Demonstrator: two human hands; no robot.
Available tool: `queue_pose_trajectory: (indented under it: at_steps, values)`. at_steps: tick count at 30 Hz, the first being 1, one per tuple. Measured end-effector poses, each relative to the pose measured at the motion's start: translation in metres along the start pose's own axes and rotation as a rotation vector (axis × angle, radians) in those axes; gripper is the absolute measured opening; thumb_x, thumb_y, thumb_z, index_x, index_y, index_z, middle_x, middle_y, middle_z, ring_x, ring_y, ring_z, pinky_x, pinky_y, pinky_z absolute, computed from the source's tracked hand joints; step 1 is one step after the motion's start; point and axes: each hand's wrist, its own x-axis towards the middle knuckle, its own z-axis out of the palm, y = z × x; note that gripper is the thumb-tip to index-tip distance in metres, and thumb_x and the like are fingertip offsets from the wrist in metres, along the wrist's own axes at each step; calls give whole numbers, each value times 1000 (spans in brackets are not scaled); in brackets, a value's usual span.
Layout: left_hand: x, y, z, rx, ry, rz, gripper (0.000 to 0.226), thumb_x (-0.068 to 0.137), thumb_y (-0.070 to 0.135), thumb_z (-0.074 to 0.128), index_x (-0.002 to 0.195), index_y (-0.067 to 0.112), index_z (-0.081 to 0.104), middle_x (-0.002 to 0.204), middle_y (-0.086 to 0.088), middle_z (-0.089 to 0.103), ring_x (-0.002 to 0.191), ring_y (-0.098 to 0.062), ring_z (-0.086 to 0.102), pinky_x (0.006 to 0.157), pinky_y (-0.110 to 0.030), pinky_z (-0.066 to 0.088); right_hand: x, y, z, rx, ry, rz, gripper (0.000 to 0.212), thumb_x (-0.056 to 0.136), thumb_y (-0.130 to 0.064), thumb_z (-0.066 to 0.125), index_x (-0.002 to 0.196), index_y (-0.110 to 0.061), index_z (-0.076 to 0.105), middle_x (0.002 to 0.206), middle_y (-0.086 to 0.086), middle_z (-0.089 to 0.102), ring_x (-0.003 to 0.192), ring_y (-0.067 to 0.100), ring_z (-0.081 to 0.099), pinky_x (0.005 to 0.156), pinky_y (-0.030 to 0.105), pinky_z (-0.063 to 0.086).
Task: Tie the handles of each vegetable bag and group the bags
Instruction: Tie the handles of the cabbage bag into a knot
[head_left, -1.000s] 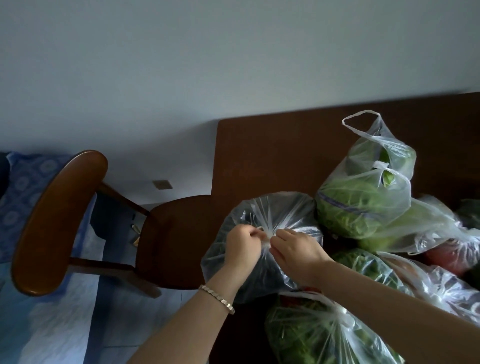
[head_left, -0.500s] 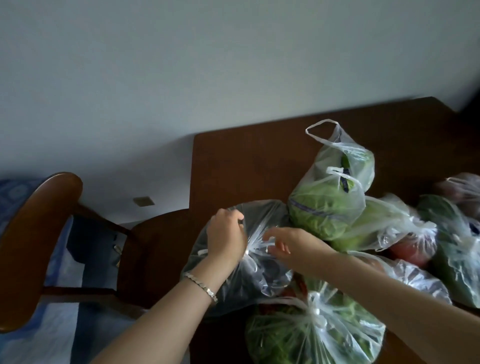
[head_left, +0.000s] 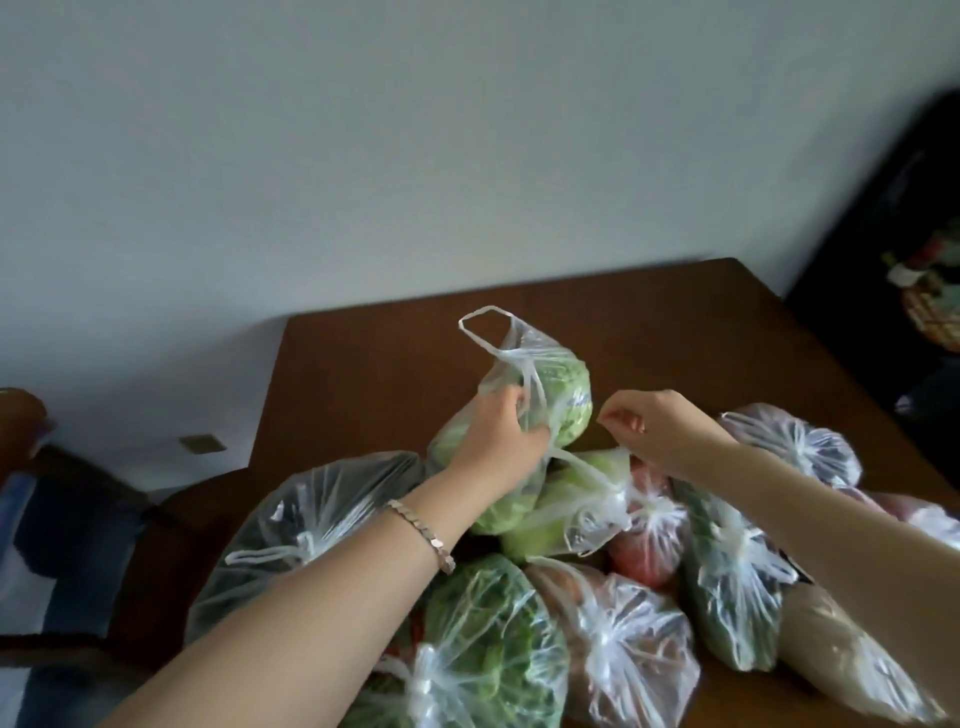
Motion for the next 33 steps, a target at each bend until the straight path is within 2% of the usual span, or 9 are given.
queue_pose_trajectory:
  at_steps: [5, 8, 10, 13, 16, 18, 23, 26, 33]
  values:
    - [13, 10, 33, 178, 174, 3, 25, 97, 28, 37, 88, 8, 49, 101, -7, 47, 82, -17, 42, 67, -19, 27, 21, 28, -4, 61, -4, -22, 18, 87, -21, 53, 97, -18, 66, 94, 3, 67, 84, 18, 60, 78, 32, 49]
    - [15, 16, 40, 50, 338, -87, 29, 100, 27, 27, 90, 10, 48, 74, 1, 47, 60, -13, 40, 53, -28, 20, 47, 31, 2, 113, -40, -10, 28, 87, -28, 55, 111, -14, 60, 112, 8, 58, 93, 19, 57, 86, 32, 47]
    - [16, 18, 40, -35, 420, -84, 30, 100, 28, 26, 85, 10, 46, 69, 1, 46, 60, -13, 43, 49, -22, 27, 68, 21, 6, 106, -75, -11, 48, 87, -36, 55, 127, -13, 47, 127, 9, 46, 112, 24, 50, 98, 37, 43]
    - [21, 17, 37, -62, 493, -102, 37, 100, 30, 24, 84, 7, 49, 72, -1, 51, 72, -24, 52, 68, -33, 40, 97, -7, 16, 30, -79, -58, 77, 82, -48, 57, 142, -13, 22, 144, 10, 29, 133, 26, 29, 109, 39, 30]
    - [25, 13, 31, -59, 535, -100, 39, 99, 31, 24, 81, 9, 50, 68, 4, 50, 72, -24, 54, 78, -42, 42, 123, -26, 30, -29, -83, -11, 97, 76, -54, 63, 145, -14, 8, 147, 11, 26, 136, 28, 24, 110, 41, 24]
    - [25, 12, 28, -114, 510, -84, 36, 99, 31, 25, 75, 15, 46, 66, 3, 49, 66, -21, 51, 70, -41, 43, 134, -28, 37, -81, -129, 33, 90, 75, -50, 65, 142, -12, 18, 143, 11, 36, 133, 28, 30, 107, 41, 28]
    - [26, 8, 23, -177, 451, -52, 37, 100, 29, 24, 77, 12, 47, 64, 3, 47, 57, -13, 44, 56, -24, 37, 129, -11, 38, -292, -181, -149, 29, 87, -31, 51, 112, -21, 61, 128, 9, 48, 122, 28, 34, 99, 39, 33]
    - [32, 9, 20, -180, 468, -29, 36, 100, 26, 26, 73, 11, 45, 62, 2, 43, 56, -11, 40, 53, -16, 34, 112, 5, 32, -339, -220, -249, 27, 87, -28, 50, 107, -18, 65, 130, 8, 43, 125, 28, 31, 103, 41, 32]
    - [55, 13, -1, -92, 451, -38, 35, 100, 23, 29, 65, 17, 34, 64, 3, 40, 55, -10, 35, 53, -28, 29, 103, 4, 37, -322, -193, -151, 38, 88, -30, 49, 119, -10, 51, 130, 9, 46, 127, 27, 33, 102, 42, 34]
